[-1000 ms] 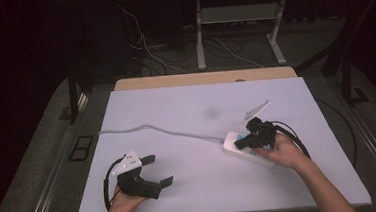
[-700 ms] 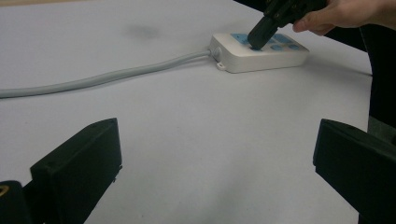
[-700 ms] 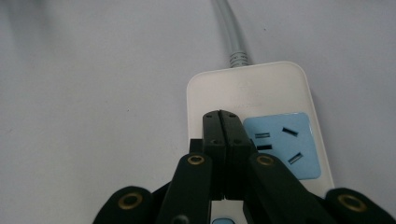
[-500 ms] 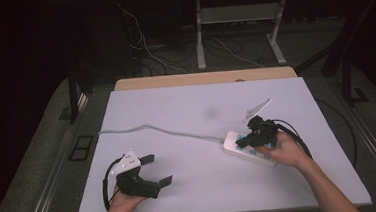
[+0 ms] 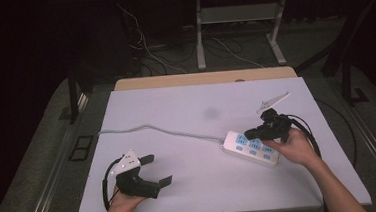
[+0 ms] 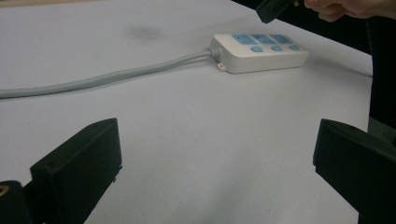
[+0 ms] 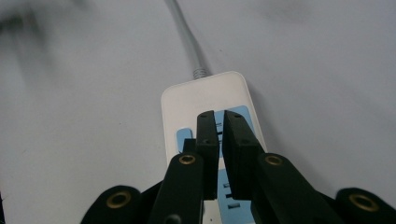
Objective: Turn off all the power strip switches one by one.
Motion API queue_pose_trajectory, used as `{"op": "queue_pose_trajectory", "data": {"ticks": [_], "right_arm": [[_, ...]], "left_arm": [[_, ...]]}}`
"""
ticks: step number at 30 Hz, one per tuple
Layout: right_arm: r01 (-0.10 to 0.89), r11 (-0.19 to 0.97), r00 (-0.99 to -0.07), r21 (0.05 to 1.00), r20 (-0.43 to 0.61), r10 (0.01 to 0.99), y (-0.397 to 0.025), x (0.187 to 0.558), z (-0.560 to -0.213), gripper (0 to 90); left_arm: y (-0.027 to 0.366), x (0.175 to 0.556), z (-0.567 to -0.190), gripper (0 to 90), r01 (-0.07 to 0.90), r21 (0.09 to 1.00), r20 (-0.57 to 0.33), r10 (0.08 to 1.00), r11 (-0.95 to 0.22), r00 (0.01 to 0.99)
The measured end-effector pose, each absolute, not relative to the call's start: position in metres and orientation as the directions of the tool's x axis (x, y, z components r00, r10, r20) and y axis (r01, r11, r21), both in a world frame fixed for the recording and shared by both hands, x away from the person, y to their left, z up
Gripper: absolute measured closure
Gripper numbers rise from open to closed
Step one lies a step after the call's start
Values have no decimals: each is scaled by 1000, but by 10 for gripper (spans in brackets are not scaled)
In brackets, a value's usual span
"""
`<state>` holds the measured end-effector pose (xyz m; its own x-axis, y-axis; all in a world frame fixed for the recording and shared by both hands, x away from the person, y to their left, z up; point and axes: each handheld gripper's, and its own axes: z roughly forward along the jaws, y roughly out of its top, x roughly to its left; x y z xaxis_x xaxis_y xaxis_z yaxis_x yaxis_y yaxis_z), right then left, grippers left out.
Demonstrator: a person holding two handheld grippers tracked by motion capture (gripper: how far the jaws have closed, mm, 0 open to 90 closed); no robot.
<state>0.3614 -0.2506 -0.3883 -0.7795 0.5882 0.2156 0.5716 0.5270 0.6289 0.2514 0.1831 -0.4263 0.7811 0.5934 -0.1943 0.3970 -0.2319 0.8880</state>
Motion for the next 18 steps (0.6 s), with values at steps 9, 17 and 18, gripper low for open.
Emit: {"op": "queue_pose_trajectory", "data": {"ticks": [9, 17, 18], "right_arm": [[606, 451, -722, 655, 217, 657, -266, 347, -385, 626], [638, 369, -658, 676, 230, 718, -278, 332, -388, 220], [639, 358, -653, 681, 233, 721, -279, 330, -388, 157]], "left_arm": [[183, 251, -426, 0, 394, 890, -194, 590, -231, 784], [183, 250, -425, 0, 391, 893, -193, 592, -225, 782], [183, 250, -425, 0, 391, 892, -193, 592, -226, 783]]}}
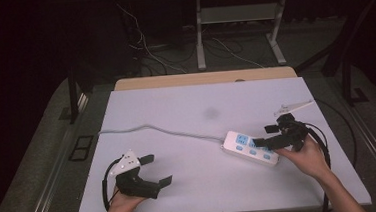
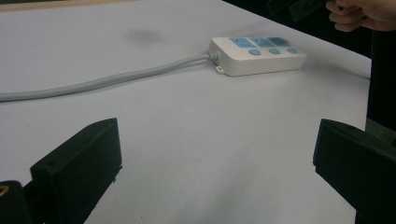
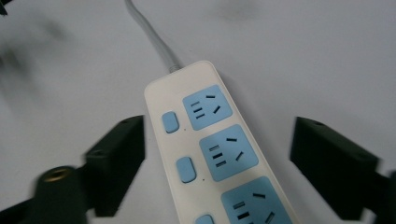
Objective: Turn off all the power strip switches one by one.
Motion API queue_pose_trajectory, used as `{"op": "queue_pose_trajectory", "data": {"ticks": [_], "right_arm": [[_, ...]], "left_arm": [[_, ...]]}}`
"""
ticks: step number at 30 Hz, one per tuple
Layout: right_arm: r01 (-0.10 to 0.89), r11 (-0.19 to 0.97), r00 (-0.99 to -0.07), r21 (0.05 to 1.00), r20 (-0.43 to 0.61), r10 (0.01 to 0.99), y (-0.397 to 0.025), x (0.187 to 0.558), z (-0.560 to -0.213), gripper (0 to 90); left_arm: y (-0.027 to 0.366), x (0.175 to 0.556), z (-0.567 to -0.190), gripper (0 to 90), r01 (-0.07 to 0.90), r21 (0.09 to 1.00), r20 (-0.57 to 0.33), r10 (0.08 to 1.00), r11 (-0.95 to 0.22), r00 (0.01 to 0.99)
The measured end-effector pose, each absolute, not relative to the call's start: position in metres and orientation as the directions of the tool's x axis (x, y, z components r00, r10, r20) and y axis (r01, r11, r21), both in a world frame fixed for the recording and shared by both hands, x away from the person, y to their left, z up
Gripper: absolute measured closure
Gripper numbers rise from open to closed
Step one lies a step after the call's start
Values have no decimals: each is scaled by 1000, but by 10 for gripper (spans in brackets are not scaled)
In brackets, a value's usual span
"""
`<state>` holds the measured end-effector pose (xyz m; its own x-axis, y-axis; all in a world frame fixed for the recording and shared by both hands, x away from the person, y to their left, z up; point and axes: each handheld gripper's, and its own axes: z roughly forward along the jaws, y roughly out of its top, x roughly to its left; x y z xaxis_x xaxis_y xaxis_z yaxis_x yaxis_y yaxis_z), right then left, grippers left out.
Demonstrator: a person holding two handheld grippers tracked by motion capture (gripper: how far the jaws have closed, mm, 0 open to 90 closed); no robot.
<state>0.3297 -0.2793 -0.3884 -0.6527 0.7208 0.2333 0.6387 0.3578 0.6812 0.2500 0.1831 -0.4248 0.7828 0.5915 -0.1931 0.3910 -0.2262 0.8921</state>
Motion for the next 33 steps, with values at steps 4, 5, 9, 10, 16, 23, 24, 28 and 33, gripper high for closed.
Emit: {"op": "queue_pose_trajectory", "data": {"ticks": [4, 5, 9, 10, 16, 23, 24, 28, 33], "right_arm": [[643, 316, -630, 697, 247, 736, -284, 318, -391, 10], [639, 310, -630, 704, 248, 736, -285, 314, -392, 2], [617, 272, -624, 738, 248, 741, -291, 299, -395, 2], [613, 266, -623, 744, 247, 742, -292, 295, -395, 2], [605, 243, -639, 758, 281, 716, -296, 277, -402, 2], [599, 210, -631, 773, 294, 718, -298, 264, -413, 2], [592, 207, -633, 779, 290, 718, -298, 261, -415, 2], [569, 198, -639, 798, 277, 717, -296, 250, -419, 2], [554, 207, -641, 806, 254, 724, -293, 241, -422, 2]], "left_arm": [[182, 250, -425, 0, 392, 892, -195, 591, -224, 783], [182, 250, -425, 0, 392, 892, -196, 591, -224, 783], [183, 249, -425, 0, 393, 891, -195, 591, -227, 783], [183, 249, -425, 0, 394, 891, -195, 590, -228, 783], [182, 249, -425, 0, 393, 890, -195, 589, -229, 784], [183, 248, -425, 0, 391, 892, -194, 591, -226, 783], [183, 248, -425, 0, 391, 892, -194, 591, -226, 783], [183, 248, -425, 0, 392, 892, -195, 590, -226, 783], [182, 248, -425, 0, 394, 891, -197, 590, -224, 783]]}}
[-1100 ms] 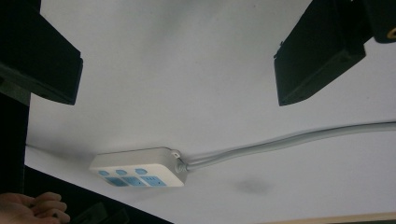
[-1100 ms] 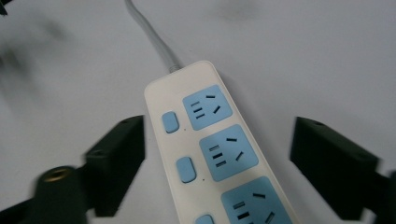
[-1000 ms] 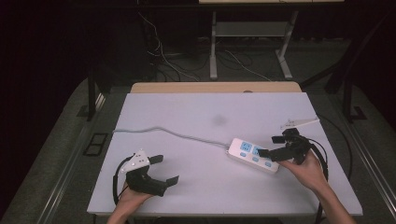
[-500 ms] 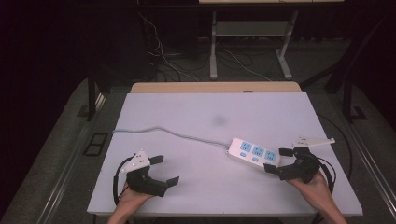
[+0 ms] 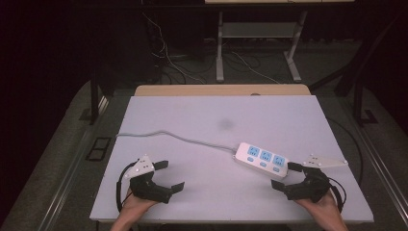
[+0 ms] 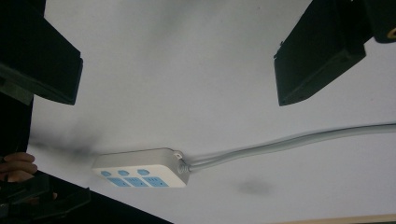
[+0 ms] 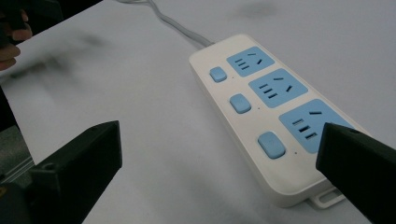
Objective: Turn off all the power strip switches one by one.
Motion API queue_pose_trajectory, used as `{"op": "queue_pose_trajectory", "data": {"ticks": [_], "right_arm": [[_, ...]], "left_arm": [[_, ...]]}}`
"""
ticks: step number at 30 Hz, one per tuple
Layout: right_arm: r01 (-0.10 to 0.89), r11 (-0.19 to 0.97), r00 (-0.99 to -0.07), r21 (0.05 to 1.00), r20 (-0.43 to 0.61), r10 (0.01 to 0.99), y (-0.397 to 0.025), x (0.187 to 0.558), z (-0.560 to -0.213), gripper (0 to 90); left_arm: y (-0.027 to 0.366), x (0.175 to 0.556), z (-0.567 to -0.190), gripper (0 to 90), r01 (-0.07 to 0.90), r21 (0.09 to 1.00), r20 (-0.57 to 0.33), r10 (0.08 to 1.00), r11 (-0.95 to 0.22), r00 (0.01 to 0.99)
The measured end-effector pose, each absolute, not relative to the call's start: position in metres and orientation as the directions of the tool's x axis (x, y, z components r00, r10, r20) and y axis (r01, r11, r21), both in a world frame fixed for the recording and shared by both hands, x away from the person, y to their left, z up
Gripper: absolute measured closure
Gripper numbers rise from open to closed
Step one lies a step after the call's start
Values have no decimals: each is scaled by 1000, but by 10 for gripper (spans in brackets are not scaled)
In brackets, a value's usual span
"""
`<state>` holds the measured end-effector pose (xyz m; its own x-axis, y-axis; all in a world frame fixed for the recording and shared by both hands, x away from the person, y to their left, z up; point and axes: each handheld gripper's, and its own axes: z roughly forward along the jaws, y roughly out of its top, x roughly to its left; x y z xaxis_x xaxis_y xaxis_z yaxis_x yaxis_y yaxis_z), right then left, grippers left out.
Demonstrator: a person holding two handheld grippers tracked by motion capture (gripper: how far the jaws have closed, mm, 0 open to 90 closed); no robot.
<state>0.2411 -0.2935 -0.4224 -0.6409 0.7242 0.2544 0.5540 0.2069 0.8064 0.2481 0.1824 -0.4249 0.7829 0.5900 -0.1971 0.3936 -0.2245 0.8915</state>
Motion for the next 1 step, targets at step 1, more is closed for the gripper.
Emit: {"op": "queue_pose_trajectory", "data": {"ticks": [1], "right_arm": [[551, 208, -642, 808, 251, 724, -293, 240, -423, 2]], "left_arm": [[182, 248, -425, 0, 394, 891, -198, 589, -224, 783]]}}
